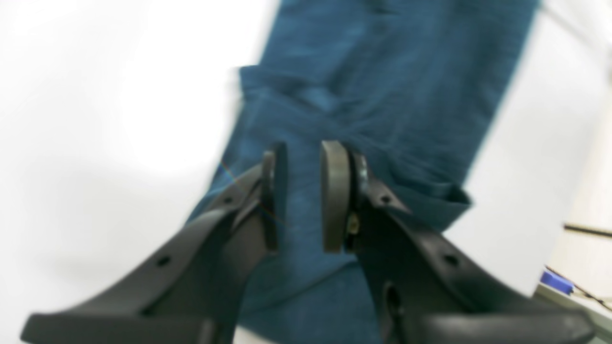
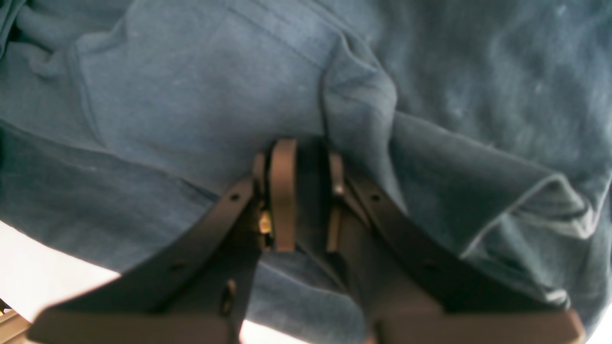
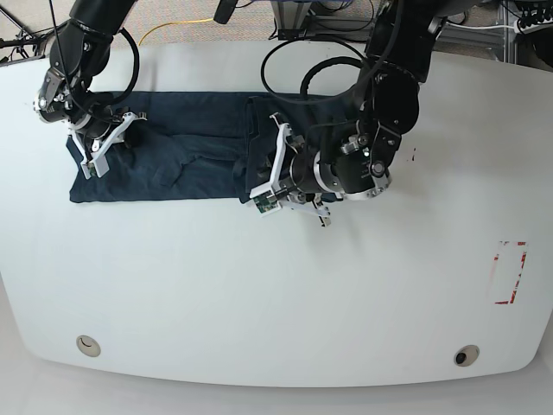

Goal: Fold the T-shirt properly
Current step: 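Lay the folded end down with the left gripper and smooth it flat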

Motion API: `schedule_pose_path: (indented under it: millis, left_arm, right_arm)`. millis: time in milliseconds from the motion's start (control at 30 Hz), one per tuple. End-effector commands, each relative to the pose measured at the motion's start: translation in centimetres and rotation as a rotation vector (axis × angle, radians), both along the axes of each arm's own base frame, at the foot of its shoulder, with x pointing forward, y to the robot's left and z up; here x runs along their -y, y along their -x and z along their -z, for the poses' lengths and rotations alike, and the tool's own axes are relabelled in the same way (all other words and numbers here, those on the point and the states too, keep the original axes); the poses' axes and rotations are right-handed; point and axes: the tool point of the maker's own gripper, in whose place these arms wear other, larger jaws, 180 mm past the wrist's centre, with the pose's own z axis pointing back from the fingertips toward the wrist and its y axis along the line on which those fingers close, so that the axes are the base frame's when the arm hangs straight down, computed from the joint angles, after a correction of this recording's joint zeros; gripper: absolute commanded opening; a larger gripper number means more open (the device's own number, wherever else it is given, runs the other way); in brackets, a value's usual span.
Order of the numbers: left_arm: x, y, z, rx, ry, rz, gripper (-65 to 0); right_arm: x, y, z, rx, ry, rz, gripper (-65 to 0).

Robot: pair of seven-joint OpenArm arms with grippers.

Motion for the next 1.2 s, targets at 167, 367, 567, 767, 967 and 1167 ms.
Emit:
schedule_pose_path:
  millis: [167, 367, 567, 767, 967, 1167]
  left_arm:
    - [-5.2, -1.6, 0.7, 0.039, -0.097, -0.08, -55.0]
    - [-9.1, -1.2, 2.6, 0.021, -0.199, -0.098, -55.0]
    - [-9.9, -1.2, 4.2, -0.028, -0.22, -0.107, -55.0]
    - [-6.8, -2.7, 5.7, -0.071, -0.138, -0.109, -55.0]
    - [-2.5, -4.7, 4.4, -0.074, -0.082, -0.085, -55.0]
    - [-0.1, -6.4, 1.8, -0.024, -0.033, -0.068, -55.0]
  right_arm:
    - [-0.3, -0.1, 0.0, -0.009, 0.004, -0.006, -56.9]
    - [-0.6, -0.1, 0.1, -0.008, -0.001, -0.003, -56.9]
    - [-0.8, -0.1, 0.2, -0.009, -0.007, -0.009, -56.9]
    - [-0.8, 0.0, 0.2, -0.01, -0.007, -0.009, -56.9]
    - [-0.8, 0.0, 0.2, -0.009, -0.006, -0.008, -56.9]
    - [-0.8, 0.1, 0.2, -0.012, -0.006, -0.008, -56.9]
